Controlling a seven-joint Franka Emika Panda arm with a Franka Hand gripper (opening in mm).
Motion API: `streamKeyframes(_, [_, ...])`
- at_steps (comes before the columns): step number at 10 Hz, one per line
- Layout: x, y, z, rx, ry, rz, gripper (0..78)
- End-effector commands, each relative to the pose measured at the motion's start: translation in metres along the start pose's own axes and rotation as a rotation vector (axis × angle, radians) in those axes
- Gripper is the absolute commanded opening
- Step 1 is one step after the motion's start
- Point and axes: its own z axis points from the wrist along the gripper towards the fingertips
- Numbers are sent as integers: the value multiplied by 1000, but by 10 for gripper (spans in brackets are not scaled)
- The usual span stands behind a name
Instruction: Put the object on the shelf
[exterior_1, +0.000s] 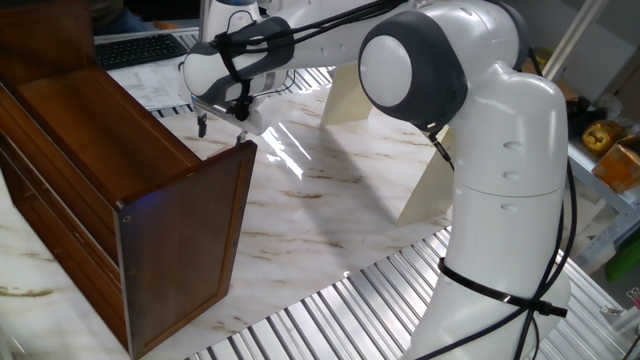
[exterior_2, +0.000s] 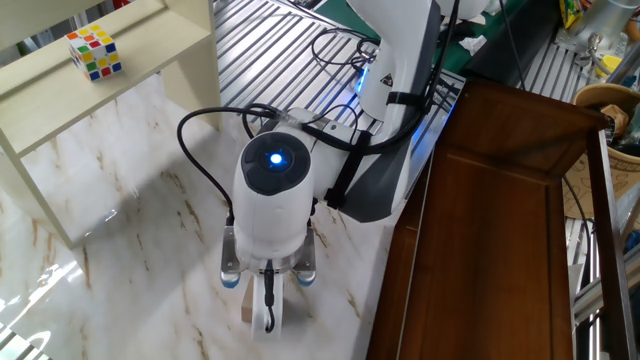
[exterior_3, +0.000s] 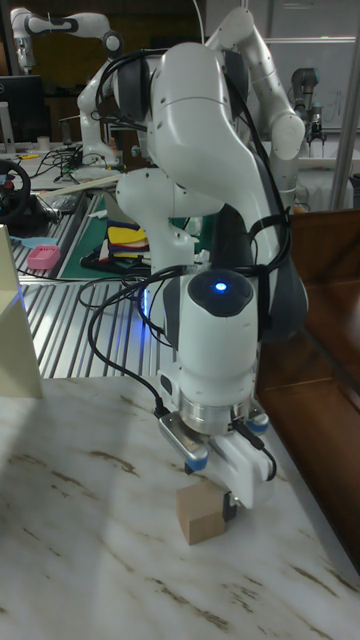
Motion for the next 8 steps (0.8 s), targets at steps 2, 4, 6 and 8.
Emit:
streamKeyframes(2, [-9,-12,20,0,-1,143,775])
streamKeyframes(4, [-8,-12,22,0,0,167,775])
streamKeyframes(6, [-6,-12,28,-2,-4,177,775])
streamKeyframes(8, [-5,-9,34,3,-15,184,775])
